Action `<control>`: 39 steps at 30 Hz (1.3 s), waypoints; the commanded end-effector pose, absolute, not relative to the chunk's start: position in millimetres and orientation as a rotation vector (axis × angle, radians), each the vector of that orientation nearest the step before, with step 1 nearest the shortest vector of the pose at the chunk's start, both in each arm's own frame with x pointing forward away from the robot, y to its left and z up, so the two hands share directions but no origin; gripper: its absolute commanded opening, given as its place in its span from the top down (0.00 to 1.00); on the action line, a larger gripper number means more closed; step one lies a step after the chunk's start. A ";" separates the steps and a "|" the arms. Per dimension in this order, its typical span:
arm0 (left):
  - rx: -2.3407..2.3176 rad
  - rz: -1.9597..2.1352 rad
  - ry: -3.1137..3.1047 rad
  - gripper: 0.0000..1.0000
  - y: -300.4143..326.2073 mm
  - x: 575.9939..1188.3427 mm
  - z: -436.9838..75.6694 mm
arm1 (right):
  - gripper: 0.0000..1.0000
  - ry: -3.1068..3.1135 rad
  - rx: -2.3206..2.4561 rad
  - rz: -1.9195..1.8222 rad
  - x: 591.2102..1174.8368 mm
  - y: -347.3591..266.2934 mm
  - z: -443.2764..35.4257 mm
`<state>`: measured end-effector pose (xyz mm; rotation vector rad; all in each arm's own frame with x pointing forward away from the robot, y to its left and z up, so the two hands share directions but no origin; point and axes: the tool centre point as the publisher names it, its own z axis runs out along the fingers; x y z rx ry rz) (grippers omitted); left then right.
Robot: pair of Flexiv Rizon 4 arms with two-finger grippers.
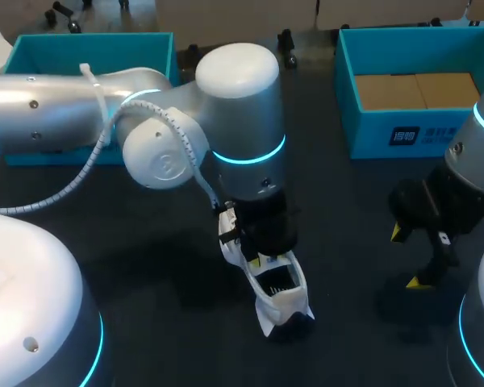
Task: Take the shoe out of the shoebox, open the shoe tongue, remove and reinsert the insole, then place the shoe into the shoebox
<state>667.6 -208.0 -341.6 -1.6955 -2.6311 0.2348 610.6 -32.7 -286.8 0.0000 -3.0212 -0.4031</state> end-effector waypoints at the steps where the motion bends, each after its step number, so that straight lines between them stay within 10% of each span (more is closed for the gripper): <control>1: -1.709 0.241 -2.657 0.63 -194.0 663.6 -323.3 | 0.00 -3.022 0.000 -0.401 610.6 -32.0 -288.0; 14: -1.675 0.228 -2.652 0.61 -200.5 654.1 -353.3 | 0.00 -3.022 0.000 -0.401 610.6 -32.0 -288.0; 30: -1.631 0.272 -2.726 0.59 -170.9 668.9 -274.2 | 0.00 -3.022 0.000 -0.401 610.6 -32.0 -288.0; 32: -1.611 0.294 -2.705 0.52 -168.0 671.1 -268.8 | 0.00 -3.022 0.000 -0.401 610.6 -32.0 -288.0; 34: -1.604 0.269 -2.721 0.00 -165.3 673.4 -263.1 | 0.00 -3.022 0.000 -0.401 610.6 -32.0 -288.0; 39: -1.572 0.057 -2.733 0.00 -161.4 684.6 -246.0 | 0.00 -3.022 0.000 -0.401 610.6 -32.0 -288.0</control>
